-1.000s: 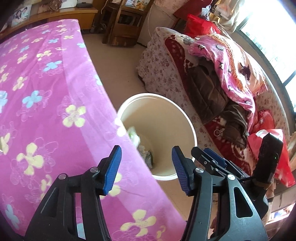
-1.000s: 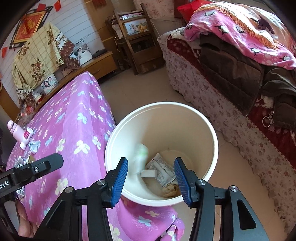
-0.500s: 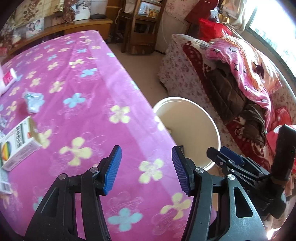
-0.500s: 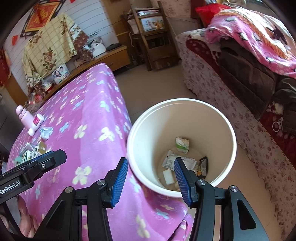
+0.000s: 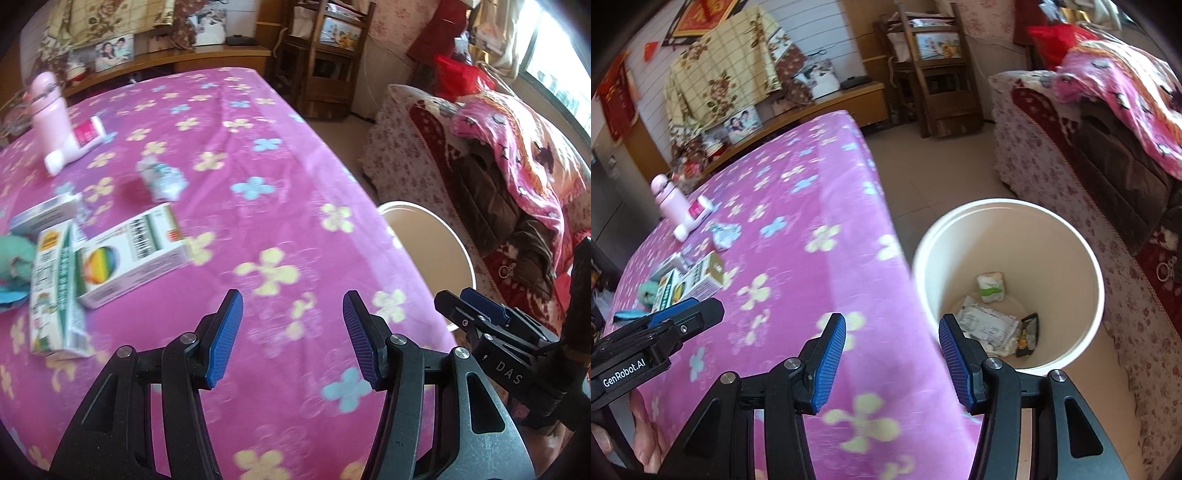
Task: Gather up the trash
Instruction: 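Move both tools back over the table toward the remaining trash, then grasp the light blue wrapper with the left gripper while the right grasps the milk carton, then carry the blue wrapper and milk carton over the white bucket with both grippers, then open both grippers to drop the wrapper and carton into the bucket, then move both tools back over the table toward the remaining trash, then grasp the green towel with the left gripper while the right grasps the rainbow-logo medicine box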
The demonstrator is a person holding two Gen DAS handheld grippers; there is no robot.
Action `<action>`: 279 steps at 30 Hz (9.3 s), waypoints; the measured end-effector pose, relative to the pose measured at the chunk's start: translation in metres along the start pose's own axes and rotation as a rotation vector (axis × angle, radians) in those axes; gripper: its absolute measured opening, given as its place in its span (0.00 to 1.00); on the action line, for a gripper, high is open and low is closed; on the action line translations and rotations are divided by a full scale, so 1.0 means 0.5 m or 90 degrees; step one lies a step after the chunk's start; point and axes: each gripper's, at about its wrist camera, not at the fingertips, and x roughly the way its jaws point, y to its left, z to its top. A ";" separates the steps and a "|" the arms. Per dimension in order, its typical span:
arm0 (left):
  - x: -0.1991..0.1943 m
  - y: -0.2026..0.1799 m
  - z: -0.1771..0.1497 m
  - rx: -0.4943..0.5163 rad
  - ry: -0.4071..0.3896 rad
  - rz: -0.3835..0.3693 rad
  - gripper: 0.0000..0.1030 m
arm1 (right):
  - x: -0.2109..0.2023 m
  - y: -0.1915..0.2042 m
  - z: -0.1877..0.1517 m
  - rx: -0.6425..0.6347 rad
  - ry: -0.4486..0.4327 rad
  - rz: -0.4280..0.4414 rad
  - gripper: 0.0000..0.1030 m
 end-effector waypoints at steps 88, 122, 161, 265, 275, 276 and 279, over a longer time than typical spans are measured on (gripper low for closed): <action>-0.189 0.552 -0.160 -0.183 -0.005 0.128 0.43 | 0.229 0.675 -0.008 -0.281 0.140 0.150 0.59; -0.190 0.392 -0.117 -0.128 -0.031 0.120 0.43 | 0.046 0.491 -0.053 -0.276 0.067 0.178 0.50; -0.016 -0.072 0.011 0.095 -0.012 0.025 0.43 | -0.069 0.005 0.017 -0.039 -0.012 0.018 0.50; -0.084 0.435 0.083 -0.115 -0.046 0.089 0.62 | 0.298 0.365 0.193 -0.085 0.094 0.107 0.59; -0.057 0.459 0.071 -0.096 -0.005 0.130 0.62 | 0.216 0.399 0.052 -0.180 0.165 0.165 0.59; -0.062 0.455 0.062 -0.080 -0.002 0.139 0.62 | 0.203 0.401 0.037 -0.186 0.172 0.181 0.59; -0.085 0.459 0.021 -0.025 0.021 0.181 0.62 | 0.174 0.396 0.015 -0.186 0.161 0.186 0.59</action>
